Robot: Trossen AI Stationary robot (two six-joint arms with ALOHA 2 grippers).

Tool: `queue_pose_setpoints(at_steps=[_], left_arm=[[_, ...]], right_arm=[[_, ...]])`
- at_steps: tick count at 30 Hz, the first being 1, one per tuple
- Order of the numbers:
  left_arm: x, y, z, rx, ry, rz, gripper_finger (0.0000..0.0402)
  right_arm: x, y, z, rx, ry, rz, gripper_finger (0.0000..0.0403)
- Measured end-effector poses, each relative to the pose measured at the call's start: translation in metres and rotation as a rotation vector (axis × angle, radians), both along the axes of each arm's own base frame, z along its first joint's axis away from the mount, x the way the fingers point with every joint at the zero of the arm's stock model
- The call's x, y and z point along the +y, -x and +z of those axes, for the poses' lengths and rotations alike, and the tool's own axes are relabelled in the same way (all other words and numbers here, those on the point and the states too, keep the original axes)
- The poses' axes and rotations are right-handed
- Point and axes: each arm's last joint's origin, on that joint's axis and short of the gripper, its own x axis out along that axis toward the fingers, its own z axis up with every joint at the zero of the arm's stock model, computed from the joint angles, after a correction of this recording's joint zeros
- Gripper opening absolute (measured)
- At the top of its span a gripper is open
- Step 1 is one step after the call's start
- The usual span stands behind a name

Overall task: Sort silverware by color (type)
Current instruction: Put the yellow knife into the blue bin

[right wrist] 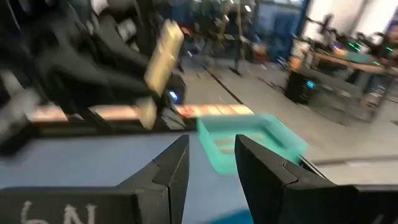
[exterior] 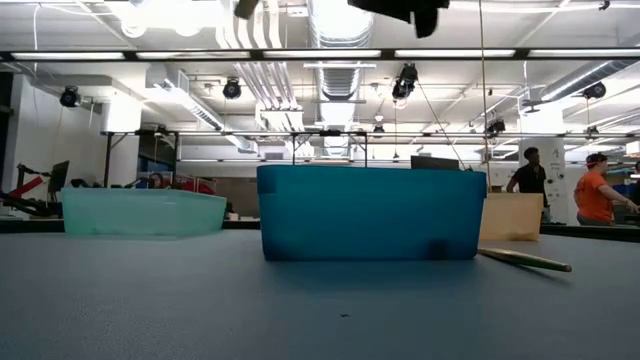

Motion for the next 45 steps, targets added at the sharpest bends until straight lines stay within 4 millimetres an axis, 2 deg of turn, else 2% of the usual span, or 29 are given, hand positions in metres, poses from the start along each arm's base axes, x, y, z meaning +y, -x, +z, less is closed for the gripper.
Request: queue_pose_setpoints(at_steps=[5, 11, 17, 23, 31, 35, 40, 45], left_arm=[[-0.005, -0.011, -0.010, 0.007, -0.038, 0.013, 0.0055], [-0.006, -0.012, -0.013, 0.005, -0.042, 0.014, 0.0055], [-0.004, -0.013, -0.013, 0.004, -0.041, 0.019, 0.0055], [-0.003, -0.014, -0.013, 0.002, -0.040, 0.023, 0.0055], [-0.003, -0.014, -0.013, -0.005, -0.034, 0.023, 0.0055], [-0.003, -0.014, -0.013, -0.005, -0.033, 0.023, 0.0055], [-0.004, -0.014, -0.013, -0.005, -0.032, 0.021, 0.0055], [-0.003, -0.014, -0.013, -0.001, -0.031, 0.021, 0.0059]], right_arm=[[0.005, -0.015, -0.006, -0.123, -0.022, 0.023, 0.0121], [0.008, -0.022, -0.008, -0.238, -0.048, 0.047, 0.0121], [0.009, -0.022, -0.001, -0.305, -0.070, 0.105, 0.0121], [0.005, -0.025, 0.012, -0.363, -0.097, 0.096, 0.0121], [0.001, -0.028, 0.020, -0.381, -0.081, 0.088, 0.0118], [0.001, -0.029, 0.022, -0.383, -0.064, 0.109, 0.0088], [0.002, -0.032, 0.020, -0.372, -0.036, 0.111, 0.0019], [0.003, -0.033, 0.018, -0.372, -0.040, 0.115, 0.0010]])
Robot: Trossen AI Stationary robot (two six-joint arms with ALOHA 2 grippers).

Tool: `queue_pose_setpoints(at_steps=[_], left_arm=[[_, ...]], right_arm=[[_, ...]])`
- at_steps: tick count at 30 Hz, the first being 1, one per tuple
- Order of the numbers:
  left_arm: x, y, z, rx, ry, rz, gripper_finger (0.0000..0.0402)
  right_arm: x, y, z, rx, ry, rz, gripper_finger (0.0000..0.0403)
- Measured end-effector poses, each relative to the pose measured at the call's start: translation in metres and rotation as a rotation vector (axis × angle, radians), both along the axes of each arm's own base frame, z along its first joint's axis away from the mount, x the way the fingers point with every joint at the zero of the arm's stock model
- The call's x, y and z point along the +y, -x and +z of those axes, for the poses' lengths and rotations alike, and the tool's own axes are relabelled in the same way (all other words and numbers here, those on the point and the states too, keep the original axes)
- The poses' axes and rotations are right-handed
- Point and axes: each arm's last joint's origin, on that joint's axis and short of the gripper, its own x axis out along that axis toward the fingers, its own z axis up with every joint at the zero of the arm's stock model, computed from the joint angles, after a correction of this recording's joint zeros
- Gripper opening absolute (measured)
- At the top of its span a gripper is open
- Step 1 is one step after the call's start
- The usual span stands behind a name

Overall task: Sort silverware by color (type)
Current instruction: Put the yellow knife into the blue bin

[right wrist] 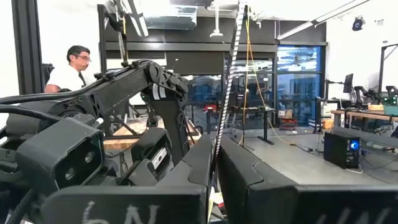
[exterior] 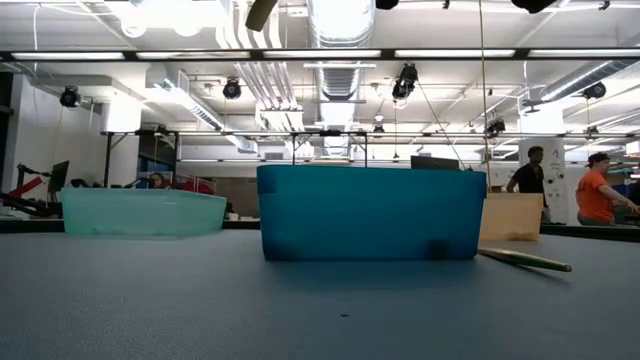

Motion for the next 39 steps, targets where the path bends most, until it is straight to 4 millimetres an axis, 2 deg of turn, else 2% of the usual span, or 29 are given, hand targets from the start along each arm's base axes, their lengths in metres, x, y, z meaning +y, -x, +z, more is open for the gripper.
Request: queue_pose_setpoints(at_steps=[12, 20, 26, 29, 33, 39], left_arm=[[0.000, 0.000, 0.000, -0.003, -0.001, 0.001, 0.0103], [-0.002, 0.006, -0.001, 0.056, -0.023, -0.015, 0.0111], [-0.004, 0.025, 0.010, 0.149, -0.085, -0.051, 0.0111], [0.000, 0.038, 0.021, 0.183, -0.113, -0.064, 0.0111], [0.009, 0.058, 0.036, 0.208, -0.147, -0.075, 0.0110], [0.021, 0.078, 0.055, 0.321, -0.221, -0.083, 0.0082]], right_arm=[[0.000, -0.001, -0.003, 0.027, 0.013, -0.004, 0.0008], [-0.009, 0.005, -0.009, 0.238, 0.018, -0.184, 0.0008], [-0.046, 0.009, -0.006, 0.543, -0.181, -0.250, 0.0008], [-0.062, 0.005, -0.008, 0.679, -0.312, -0.215, 0.0008], [-0.068, -0.008, -0.015, 0.776, -0.417, -0.071, 0.0008], [-0.065, -0.022, -0.011, 0.790, -0.508, 0.060, 0.0008]])
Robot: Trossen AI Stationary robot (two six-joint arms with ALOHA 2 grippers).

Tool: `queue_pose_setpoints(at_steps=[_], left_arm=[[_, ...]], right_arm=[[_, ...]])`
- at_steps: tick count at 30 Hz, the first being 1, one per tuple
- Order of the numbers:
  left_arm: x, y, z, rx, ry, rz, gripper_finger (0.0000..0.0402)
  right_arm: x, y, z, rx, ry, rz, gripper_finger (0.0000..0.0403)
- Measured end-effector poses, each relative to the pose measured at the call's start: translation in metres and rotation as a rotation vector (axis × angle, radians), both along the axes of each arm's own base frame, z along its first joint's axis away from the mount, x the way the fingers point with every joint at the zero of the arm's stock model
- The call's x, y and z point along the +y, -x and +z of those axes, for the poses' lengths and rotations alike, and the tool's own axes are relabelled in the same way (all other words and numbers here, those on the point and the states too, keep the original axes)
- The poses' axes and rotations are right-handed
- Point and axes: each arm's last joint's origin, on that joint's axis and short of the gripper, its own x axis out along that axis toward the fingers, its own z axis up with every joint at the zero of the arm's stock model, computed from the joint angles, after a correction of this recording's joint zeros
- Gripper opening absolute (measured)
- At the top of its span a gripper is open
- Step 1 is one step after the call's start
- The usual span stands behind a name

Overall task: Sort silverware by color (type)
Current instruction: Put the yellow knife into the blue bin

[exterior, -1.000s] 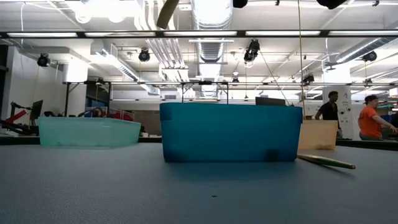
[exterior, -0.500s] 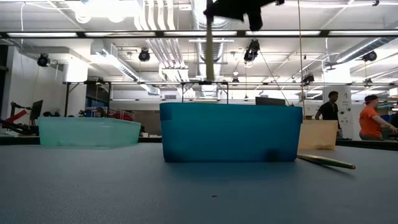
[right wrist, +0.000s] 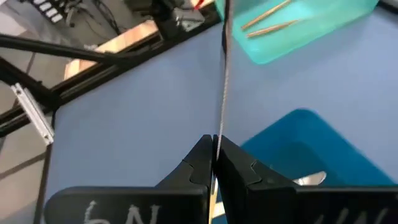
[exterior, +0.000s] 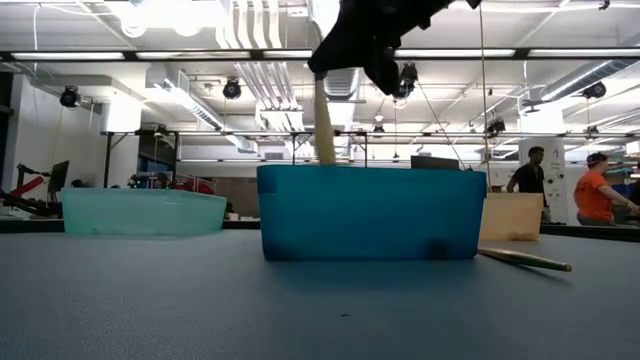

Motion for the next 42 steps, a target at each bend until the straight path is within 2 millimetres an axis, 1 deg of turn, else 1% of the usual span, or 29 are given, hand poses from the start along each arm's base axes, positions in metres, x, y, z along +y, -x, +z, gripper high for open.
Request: queue_pose_setpoints(at_steps=[3, 7, 9, 11, 13, 15, 17, 19, 22, 24, 26, 27, 29, 31, 36, 40, 42], left_arm=[[0.008, 0.011, 0.016, 0.039, -0.038, -0.002, 0.0068], [0.021, 0.032, 0.038, -0.012, -0.001, -0.016, 0.0045], [0.025, 0.044, 0.043, -0.026, 0.051, -0.032, 0.0031], [0.028, 0.055, 0.042, -0.025, 0.171, -0.049, 0.0015], [0.028, 0.060, 0.037, -0.022, 0.334, -0.066, 0.0004], [0.023, 0.062, 0.024, 0.022, 0.487, -0.105, 0.0003], [0.014, 0.061, 0.007, 0.084, 0.566, -0.181, 0.0005], [0.003, 0.060, -0.011, 0.158, 0.607, -0.299, 0.0005], [-0.017, 0.055, -0.034, 0.246, 0.651, -0.573, 0.0001], [-0.031, 0.053, -0.047, 0.284, 0.646, -0.819, 0.0001], [-0.040, 0.050, -0.055, 0.241, 0.597, -1.074, 0.0000], [-0.041, 0.049, -0.058, 0.198, 0.555, -1.166, 0.0000], [-0.035, 0.046, -0.063, 0.093, 0.485, -1.279, 0.0000], [-0.022, 0.045, -0.068, 0.044, 0.471, -1.302, 0.0000], [0.021, 0.041, -0.072, -0.038, 0.566, -1.222, 0.0000], [0.048, 0.044, -0.075, -0.050, 0.579, -1.237, 0.0000], [0.059, 0.047, -0.075, -0.079, 0.572, -1.220, 0.0000]], right_arm=[[-0.001, -0.004, 0.005, -0.006, -0.027, 0.000, 0.0008], [-0.003, -0.006, 0.018, -0.044, -0.022, -0.006, 0.0008], [-0.003, -0.007, 0.022, -0.050, -0.002, 0.003, 0.0008], [-0.003, -0.008, 0.027, -0.066, 0.013, 0.012, 0.0008], [-0.003, -0.009, 0.032, -0.083, 0.031, 0.022, 0.0008], [-0.003, -0.009, 0.034, -0.088, 0.054, 0.035, 0.0008], [-0.003, -0.009, 0.035, -0.089, 0.068, 0.041, 0.0008], [-0.003, -0.009, 0.037, -0.094, 0.078, 0.047, 0.0008], [-0.003, -0.009, 0.038, -0.098, 0.085, 0.060, 0.0008], [-0.001, -0.009, 0.036, -0.095, 0.073, 0.086, 0.0008], [0.000, -0.009, 0.034, -0.091, 0.050, 0.129, 0.0008], [0.001, -0.009, 0.033, -0.087, 0.040, 0.140, 0.0008], [0.002, -0.009, 0.029, -0.075, 0.014, 0.149, 0.0008], [0.002, -0.009, 0.025, -0.050, -0.012, 0.149, 0.0008], [0.002, -0.004, 0.017, 0.037, -0.098, 0.117, 0.0009], [-0.002, -0.003, 0.009, 0.109, -0.187, 0.088, 0.0008], [-0.004, -0.003, 0.001, 0.173, -0.249, 0.065, 0.0009]])
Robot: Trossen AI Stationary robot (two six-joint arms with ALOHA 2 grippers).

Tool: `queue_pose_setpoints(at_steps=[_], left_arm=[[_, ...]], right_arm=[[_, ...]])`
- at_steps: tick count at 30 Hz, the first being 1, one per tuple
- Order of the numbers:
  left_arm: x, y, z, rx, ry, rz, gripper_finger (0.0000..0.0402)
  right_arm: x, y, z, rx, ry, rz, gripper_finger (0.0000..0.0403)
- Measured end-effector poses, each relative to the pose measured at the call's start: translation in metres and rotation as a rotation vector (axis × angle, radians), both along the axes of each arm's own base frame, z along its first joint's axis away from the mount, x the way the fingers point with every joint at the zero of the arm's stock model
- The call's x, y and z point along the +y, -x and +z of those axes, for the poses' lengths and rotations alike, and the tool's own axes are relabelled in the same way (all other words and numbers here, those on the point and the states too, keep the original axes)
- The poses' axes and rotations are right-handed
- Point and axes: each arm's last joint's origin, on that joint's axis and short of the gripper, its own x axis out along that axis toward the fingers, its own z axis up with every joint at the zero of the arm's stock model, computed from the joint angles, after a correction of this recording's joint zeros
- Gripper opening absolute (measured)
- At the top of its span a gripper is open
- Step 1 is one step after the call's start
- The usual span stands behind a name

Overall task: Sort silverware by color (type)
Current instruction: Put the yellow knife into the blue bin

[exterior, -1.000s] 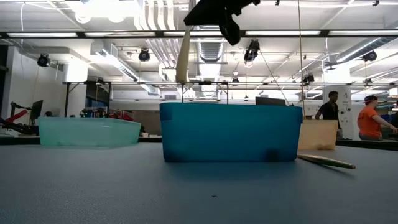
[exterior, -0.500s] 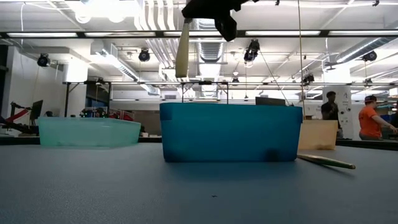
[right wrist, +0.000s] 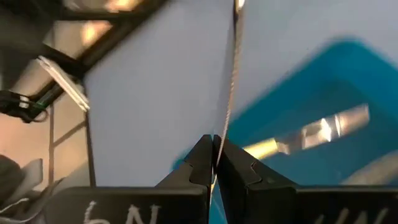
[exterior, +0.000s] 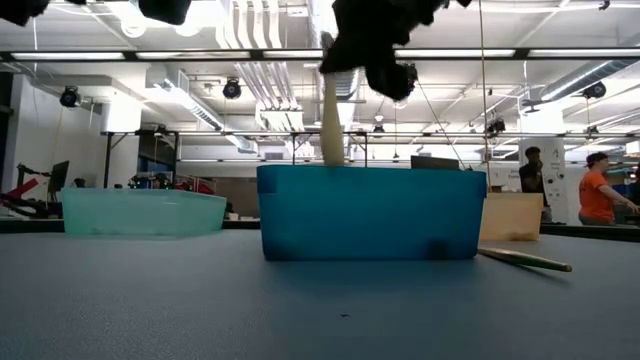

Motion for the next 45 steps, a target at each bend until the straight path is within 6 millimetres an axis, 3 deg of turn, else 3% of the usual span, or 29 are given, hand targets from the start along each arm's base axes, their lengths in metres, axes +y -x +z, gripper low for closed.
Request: queue_pose_setpoints(at_steps=[6, 14, 24, 27, 45], left_arm=[[0.018, 0.024, -0.003, -0.067, -0.023, 0.029, 0.0000], [0.038, 0.052, 0.010, -0.192, 0.039, 0.268, 0.0000], [0.045, 0.064, 0.012, -0.171, 0.062, 0.322, 0.0000], [0.044, 0.063, 0.011, -0.166, 0.058, 0.322, 0.0000], [0.045, 0.064, 0.012, -0.175, 0.043, 0.332, 0.0000]], right_arm=[[-0.009, -0.001, -0.015, 0.121, -0.135, -0.064, 0.0009], [-0.047, -0.003, -0.022, 0.134, -0.242, -0.191, 0.0009], [-0.084, -0.014, -0.057, 0.226, -0.504, -0.130, 0.0009], [-0.088, -0.017, -0.066, 0.249, -0.511, -0.142, 0.0009], [-0.083, -0.014, -0.070, 0.296, -0.390, -0.196, 0.0009]])
